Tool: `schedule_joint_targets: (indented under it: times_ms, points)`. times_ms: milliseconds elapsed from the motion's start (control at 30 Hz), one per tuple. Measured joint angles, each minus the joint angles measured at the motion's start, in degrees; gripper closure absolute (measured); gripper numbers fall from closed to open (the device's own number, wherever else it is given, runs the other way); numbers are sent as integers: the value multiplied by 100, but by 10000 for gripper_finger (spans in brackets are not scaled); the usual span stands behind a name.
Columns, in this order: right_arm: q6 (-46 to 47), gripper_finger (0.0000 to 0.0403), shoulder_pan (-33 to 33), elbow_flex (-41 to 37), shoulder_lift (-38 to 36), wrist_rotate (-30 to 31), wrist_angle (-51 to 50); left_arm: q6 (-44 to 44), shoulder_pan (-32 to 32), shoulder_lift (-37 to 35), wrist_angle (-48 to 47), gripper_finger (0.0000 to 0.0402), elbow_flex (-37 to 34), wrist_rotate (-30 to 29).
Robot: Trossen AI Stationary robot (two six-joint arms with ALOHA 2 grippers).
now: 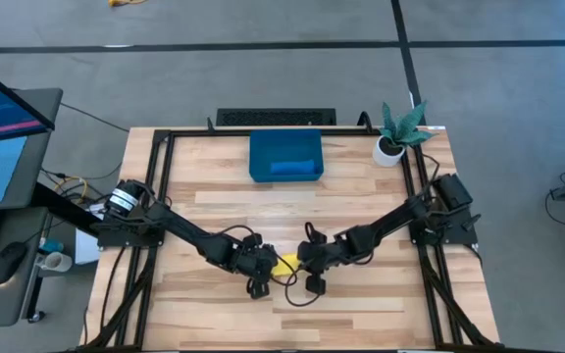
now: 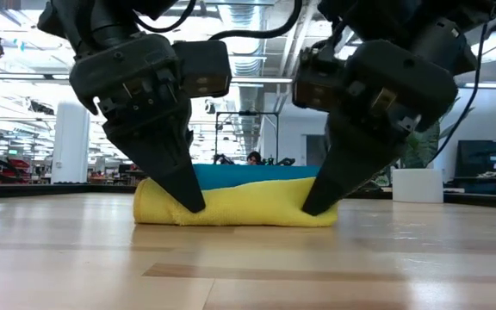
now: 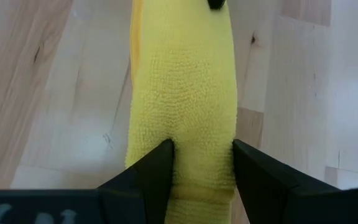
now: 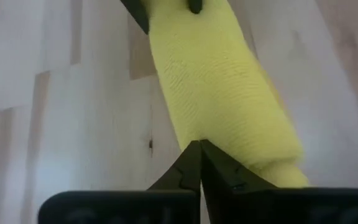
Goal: Roll microfiber towels into tight, uniform cylinder then place into a basket
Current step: Roll the yellow towel, then put the rolled yellow towel into the blue bin
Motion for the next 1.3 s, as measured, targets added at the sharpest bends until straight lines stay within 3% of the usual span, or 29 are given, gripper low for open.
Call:
schedule_joint_targets:
  times_ms: [167,333,500,733,900,1167,1300]
  points:
    - [-416,362,59,-10,-558,2,-315,2,0,0,25,244,-1,-60]
    - [-1242,361,390,1,-984,130,-430,4,-4,5,136,244,-9,-475]
    - [-2191,364,688,1,-912,351,-337,-1,7,15,301,244,-15,-671]
    - [-3136,347,450,14,-785,546,-43,-87,13,17,348,244,-15,-816]
    - [-3179,304,220,12,-785,544,2,64,18,20,352,244,-15,-1031]
    - [-3276,185,-134,14,-785,483,180,192,18,20,365,244,-13,-1027]
    - [-3461,150,-306,30,-529,204,469,195,18,17,361,244,-11,-1019]
